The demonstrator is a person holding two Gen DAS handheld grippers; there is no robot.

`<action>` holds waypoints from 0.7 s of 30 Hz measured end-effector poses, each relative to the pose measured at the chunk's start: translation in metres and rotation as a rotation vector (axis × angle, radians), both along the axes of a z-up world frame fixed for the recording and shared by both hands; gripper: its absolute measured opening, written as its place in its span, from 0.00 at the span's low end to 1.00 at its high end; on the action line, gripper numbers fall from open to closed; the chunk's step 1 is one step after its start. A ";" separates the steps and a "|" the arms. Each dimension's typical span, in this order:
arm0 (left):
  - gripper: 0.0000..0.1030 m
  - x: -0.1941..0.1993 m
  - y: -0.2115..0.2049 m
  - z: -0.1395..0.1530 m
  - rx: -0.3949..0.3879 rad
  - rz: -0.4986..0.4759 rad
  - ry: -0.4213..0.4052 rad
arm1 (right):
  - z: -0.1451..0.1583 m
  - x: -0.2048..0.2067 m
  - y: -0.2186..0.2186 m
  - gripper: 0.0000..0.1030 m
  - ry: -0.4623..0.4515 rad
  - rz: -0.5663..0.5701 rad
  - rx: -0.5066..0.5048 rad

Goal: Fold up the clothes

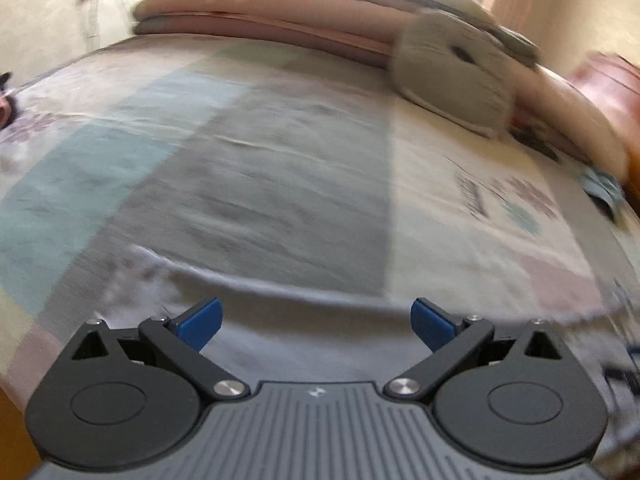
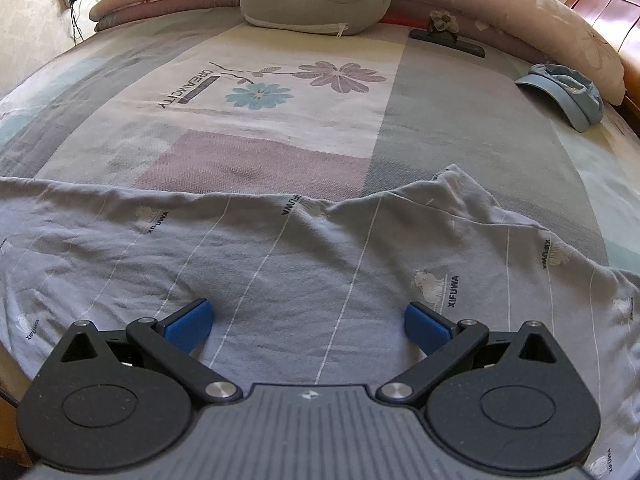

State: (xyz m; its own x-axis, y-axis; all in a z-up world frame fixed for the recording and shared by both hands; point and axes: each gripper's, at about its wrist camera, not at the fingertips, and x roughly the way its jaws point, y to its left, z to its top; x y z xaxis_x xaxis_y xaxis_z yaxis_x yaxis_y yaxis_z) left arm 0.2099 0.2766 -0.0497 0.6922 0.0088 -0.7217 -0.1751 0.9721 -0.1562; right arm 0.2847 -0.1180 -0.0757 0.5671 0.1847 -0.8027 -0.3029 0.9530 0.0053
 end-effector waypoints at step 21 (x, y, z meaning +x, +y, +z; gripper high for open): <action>0.97 -0.018 -0.050 -0.023 0.108 -0.153 0.098 | -0.002 -0.003 -0.002 1.00 -0.027 0.009 0.013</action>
State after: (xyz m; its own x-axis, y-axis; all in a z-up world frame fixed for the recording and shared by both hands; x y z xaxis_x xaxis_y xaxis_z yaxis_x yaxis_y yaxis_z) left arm 0.1919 0.2269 -0.0732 0.6177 -0.0101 -0.7863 -0.0329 0.9987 -0.0387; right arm 0.2818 -0.1202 -0.0778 0.5866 0.1999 -0.7848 -0.3119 0.9501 0.0089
